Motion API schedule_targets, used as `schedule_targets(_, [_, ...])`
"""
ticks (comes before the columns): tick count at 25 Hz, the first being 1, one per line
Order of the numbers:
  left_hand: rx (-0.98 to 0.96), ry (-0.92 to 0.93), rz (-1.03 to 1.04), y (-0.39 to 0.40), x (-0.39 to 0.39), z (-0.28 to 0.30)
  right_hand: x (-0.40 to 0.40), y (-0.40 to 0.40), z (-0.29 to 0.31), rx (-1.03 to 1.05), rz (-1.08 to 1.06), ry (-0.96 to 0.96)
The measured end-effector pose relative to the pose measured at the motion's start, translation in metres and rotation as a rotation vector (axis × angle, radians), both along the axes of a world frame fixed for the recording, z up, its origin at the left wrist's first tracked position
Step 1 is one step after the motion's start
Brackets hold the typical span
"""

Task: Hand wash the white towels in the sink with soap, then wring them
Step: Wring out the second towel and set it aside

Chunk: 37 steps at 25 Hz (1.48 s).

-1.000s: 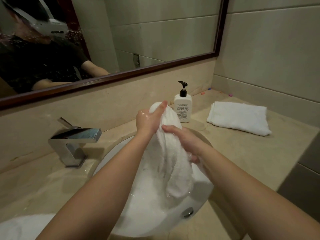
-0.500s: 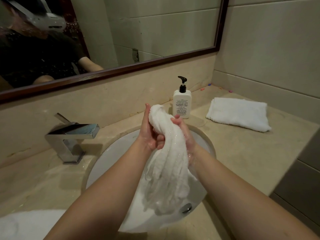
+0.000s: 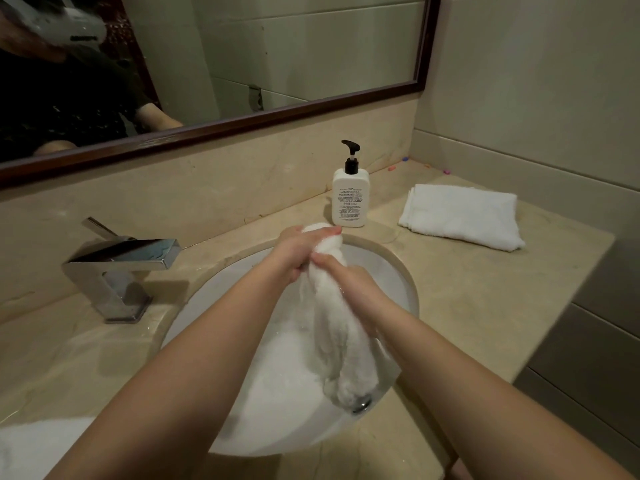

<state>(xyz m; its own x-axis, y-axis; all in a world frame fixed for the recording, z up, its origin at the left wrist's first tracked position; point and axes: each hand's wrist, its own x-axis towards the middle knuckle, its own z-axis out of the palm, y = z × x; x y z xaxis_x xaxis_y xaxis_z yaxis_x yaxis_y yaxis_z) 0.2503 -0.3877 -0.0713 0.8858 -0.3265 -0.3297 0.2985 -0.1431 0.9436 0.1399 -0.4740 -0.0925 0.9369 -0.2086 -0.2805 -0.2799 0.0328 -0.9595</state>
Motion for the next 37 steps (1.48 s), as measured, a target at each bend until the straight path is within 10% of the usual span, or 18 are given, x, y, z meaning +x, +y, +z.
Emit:
schedule_targets(4, [0.08, -0.085, 0.04, -0.004, -0.002, -0.005, -0.007, -0.003, 0.003, 0.003, 0.014, 0.02])
schedule_targets(10, [-0.583, 0.182, -0.13, 0.011, 0.0, -0.022, -0.004, -0.014, 0.013, 0.317, 0.04, 0.03])
schedule_targets(16, [-0.739, 0.222, -0.255, 0.003, -0.01, -0.009, 0.003, -0.004, 0.016, 0.699, 0.141, -0.027])
schedule_targets(29, [-0.273, 0.255, -0.056, -0.014, -0.014, 0.007, 0.002, 0.014, 0.007, -0.29, -0.188, 0.085])
schedule_targets(37, [-0.249, 0.08, 0.148, -0.02, -0.003, -0.002, 0.006, 0.005, 0.01, -0.441, -0.162, 0.019])
